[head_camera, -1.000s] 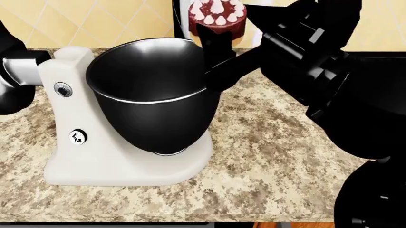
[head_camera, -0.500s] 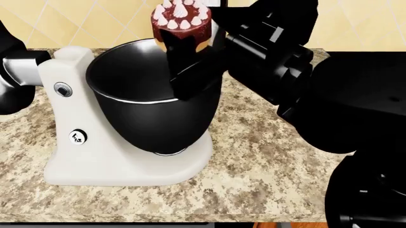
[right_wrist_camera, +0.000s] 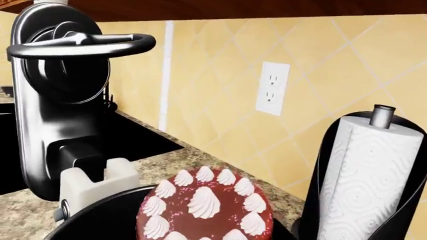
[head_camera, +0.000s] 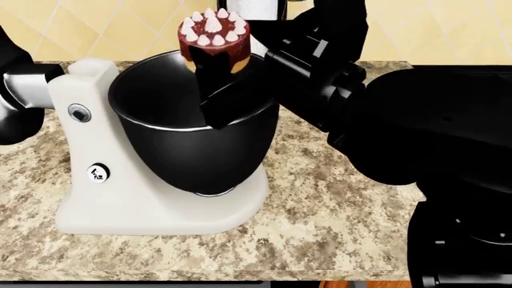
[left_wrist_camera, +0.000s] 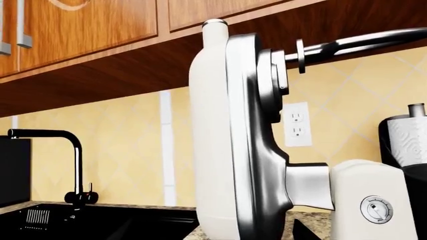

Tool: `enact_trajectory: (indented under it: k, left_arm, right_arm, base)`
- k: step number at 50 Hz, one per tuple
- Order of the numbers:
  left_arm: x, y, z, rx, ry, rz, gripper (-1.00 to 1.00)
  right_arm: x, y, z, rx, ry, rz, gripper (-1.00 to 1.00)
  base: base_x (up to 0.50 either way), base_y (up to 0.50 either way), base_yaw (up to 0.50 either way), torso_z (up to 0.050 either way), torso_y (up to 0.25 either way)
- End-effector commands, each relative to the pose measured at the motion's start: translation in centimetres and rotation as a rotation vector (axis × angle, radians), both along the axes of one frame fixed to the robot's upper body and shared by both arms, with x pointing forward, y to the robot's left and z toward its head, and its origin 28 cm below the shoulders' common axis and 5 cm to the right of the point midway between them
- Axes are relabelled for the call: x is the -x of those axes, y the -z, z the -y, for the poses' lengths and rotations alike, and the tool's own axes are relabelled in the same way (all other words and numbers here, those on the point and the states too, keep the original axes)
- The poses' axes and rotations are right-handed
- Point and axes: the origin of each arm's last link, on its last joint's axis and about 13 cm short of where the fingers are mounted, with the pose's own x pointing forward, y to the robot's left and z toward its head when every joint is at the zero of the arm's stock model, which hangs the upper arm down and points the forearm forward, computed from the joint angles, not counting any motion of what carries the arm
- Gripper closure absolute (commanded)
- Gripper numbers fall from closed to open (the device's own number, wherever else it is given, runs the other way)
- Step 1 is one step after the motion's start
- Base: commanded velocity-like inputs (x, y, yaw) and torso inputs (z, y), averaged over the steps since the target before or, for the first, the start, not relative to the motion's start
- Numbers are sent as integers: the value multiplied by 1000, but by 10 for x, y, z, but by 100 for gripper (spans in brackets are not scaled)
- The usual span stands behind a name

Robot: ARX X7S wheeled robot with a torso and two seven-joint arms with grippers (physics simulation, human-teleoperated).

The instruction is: Place the cake in the stand mixer bowl.

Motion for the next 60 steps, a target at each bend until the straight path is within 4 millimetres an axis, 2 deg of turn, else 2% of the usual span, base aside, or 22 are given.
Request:
enact_trajectory:
  k: [1, 40, 53, 54, 60]
  left_arm:
    - [0, 0, 0, 0, 0, -1, -100]
    - [-1, 1, 1, 0, -3, -4, -100]
    - [0, 1, 1, 0, -4, -4, -100]
    - [0, 1, 1, 0, -4, -4, -100]
    - [0, 1, 0, 2, -5, -4, -100]
  right_arm:
    - [-9, 5, -3, -3, 7, -12, 100]
    - [-19, 26, -12, 34, -31, -112, 100]
    - [-16, 25, -12, 39, -48, -101, 100]
    - [-16, 25, -12, 40, -51, -101, -100]
    - [-14, 24, -12, 36, -64, -95, -100]
  base:
    - [0, 0, 0, 0, 0]
    - [0, 1, 1, 0, 0]
    - [2, 2, 2, 0, 0]
    - [0, 0, 3, -15, 0]
    - [0, 0, 0, 0, 0]
